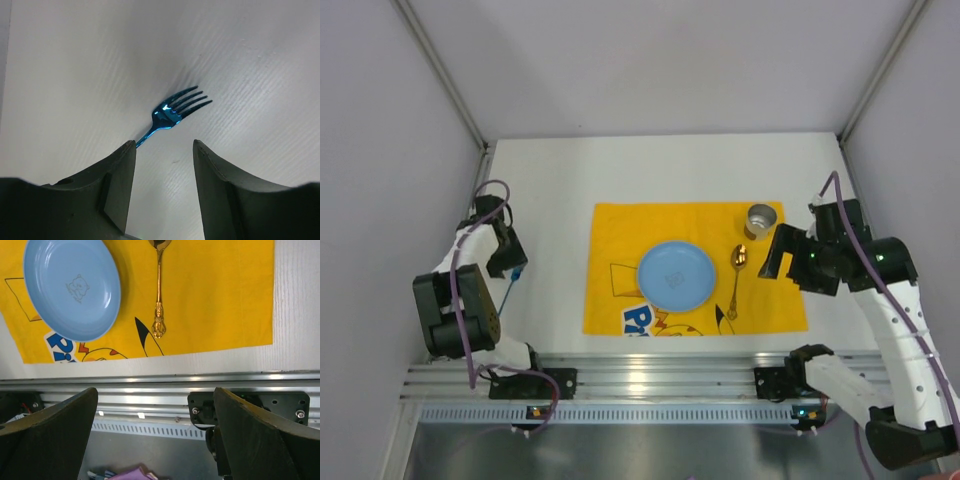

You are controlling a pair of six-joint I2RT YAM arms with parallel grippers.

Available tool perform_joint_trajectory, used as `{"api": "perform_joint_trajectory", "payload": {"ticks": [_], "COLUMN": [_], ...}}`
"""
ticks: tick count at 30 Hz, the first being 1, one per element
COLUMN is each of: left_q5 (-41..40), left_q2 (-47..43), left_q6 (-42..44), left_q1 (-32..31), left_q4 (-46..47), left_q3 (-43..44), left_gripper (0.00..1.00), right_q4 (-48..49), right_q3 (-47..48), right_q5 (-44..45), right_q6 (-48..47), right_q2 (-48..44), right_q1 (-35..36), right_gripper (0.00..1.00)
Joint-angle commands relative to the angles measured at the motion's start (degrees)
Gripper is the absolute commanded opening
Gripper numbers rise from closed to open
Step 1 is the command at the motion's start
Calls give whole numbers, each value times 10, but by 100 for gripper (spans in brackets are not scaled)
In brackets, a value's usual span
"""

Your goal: Set the dinner table for one person

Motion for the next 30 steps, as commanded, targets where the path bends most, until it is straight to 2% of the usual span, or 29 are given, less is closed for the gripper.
{"api": "perform_joint_trajectory", "payload": {"ticks": [1, 7, 12, 19, 22, 23, 26, 30], "left_q5": [-33, -19, 27, 51, 68, 73, 84, 101], "left_q2": [32, 89, 159, 238, 240, 239, 230, 206], "left_q6": [14, 16, 22, 24, 23, 23, 18, 16], "left_q1": [10, 32, 82, 85, 85, 85, 84, 69], "left_q4": [-14, -24, -21, -10, 9, 25, 47, 59], "left_q3": [23, 40, 58, 73, 60, 49, 25, 24], "left_gripper": [55, 54, 53, 45, 30, 18, 8, 0], "right_q4": [11, 19, 20, 5, 5, 5, 8, 12], "right_q3": [34, 48, 61, 80, 79, 77, 79, 91], "right_q5": [12, 17, 21, 39, 40, 40, 38, 39], "right_q6": [-10, -15, -22, -37, -39, -39, -38, -38], "right_q2": [19, 47, 64, 82, 87, 90, 100, 112], "right_q1": [7, 7, 7, 6, 6, 7, 6, 7], "right_gripper": [100, 100, 100, 100, 100, 100, 100, 100]}}
